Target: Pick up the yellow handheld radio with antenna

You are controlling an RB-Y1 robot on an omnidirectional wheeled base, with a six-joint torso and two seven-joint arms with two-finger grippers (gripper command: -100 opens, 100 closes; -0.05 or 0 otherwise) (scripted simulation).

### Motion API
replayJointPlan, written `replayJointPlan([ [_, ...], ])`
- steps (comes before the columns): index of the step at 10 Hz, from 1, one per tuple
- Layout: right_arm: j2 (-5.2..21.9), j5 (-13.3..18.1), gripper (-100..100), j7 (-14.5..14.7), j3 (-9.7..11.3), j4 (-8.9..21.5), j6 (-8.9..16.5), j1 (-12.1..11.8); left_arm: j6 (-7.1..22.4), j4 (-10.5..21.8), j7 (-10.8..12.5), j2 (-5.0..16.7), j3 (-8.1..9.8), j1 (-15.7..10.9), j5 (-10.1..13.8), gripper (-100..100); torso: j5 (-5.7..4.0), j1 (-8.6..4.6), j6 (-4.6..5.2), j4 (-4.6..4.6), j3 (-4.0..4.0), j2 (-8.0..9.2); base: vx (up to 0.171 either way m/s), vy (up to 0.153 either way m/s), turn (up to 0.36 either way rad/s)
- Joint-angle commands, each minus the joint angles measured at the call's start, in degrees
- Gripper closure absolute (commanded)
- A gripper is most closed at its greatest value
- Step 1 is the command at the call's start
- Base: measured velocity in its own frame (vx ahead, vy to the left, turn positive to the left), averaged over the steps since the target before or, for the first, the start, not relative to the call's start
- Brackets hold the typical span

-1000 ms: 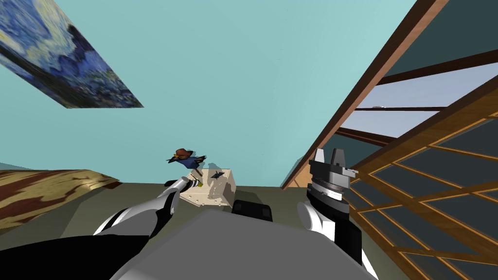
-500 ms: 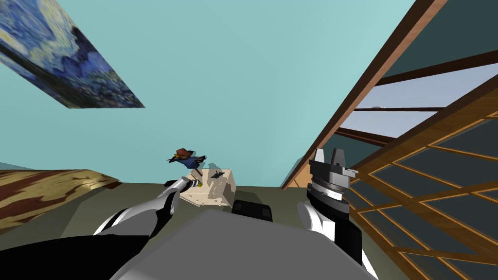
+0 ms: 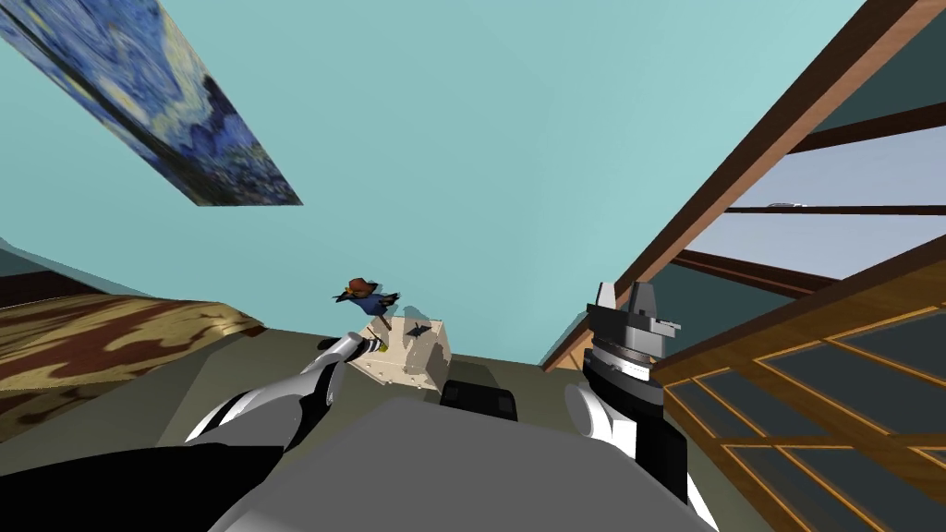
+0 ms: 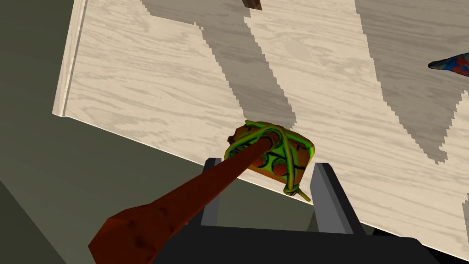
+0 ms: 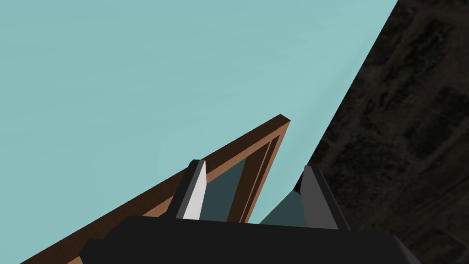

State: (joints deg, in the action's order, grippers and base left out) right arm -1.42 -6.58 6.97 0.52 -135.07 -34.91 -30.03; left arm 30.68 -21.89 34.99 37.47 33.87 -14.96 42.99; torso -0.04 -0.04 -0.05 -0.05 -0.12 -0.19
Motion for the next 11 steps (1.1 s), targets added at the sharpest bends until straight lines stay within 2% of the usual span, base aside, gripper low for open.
replayJointPlan([
  [1, 0.00, 0.00, 0, 0.00, 0.00, 0.00, 0.00, 0.00, 0.82, -2.00, 1.31, -0.46, -0.33, 0.60, -0.71, 100, 0.00, 0.00, 0.00, 0.00, 0.00, 0.00, 0.022, -0.017, -0.012],
  [2, 0.00, 0.00, 0, 0.00, 0.00, 0.00, 0.00, 0.01, 0.82, -2.00, 1.31, -0.46, -0.33, 0.60, -0.71, 100, 0.00, 0.03, 0.11, 0.04, 0.04, 0.05, 0.004, -0.005, -0.042],
  [3, 0.00, 0.00, 0, 0.00, 0.00, 0.00, 0.00, 0.01, 2.15, -3.19, 0.43, -0.72, -1.21, -0.06, -0.84, 100, 0.00, 0.07, 0.10, 0.05, 0.07, 0.11, 0.041, -0.017, 0.266],
  [6, 0.00, 0.00, 0, 0.00, 0.00, 0.00, 0.00, 0.00, 2.81, -3.79, -0.01, -0.85, -1.64, -0.39, -0.90, 100, -0.03, -0.03, 0.05, 0.02, 0.01, 0.00, 0.048, -0.032, 0.142],
  [7, 0.00, 0.00, 0, 0.00, 0.00, 0.00, 0.00, 0.01, 4.14, -4.97, -0.89, -1.11, -2.52, -1.06, -1.03, 100, -0.05, -0.05, 0.08, 0.03, 0.03, 0.03, 0.068, -0.033, 0.291],
  [8, 0.00, 0.00, 0, 0.00, 0.00, 0.00, 0.00, -0.01, 4.14, -3.71, -0.89, -1.11, -2.52, -1.06, -1.03, 100, -0.08, -0.05, 0.01, 0.01, -0.01, -0.05, 0.065, -0.046, 0.173],
  [10, 0.00, 0.00, 0, 0.00, 0.00, 0.00, 0.00, 0.01, 4.25, -5.15, -0.51, -1.22, -2.55, -0.63, -1.26, 100, -0.06, -0.05, 0.14, 0.06, 0.06, 0.07, 0.009, -0.018, -0.001],
  [11, 0.00, 0.00, 0, 0.00, 0.00, 0.00, 0.00, 0.01, 4.39, -5.33, -0.35, -1.24, -2.56, -0.64, -1.28, 0, -0.05, 0.02, 0.11, 0.06, 0.09, 0.14, 0.000, 0.000, 0.000],
])
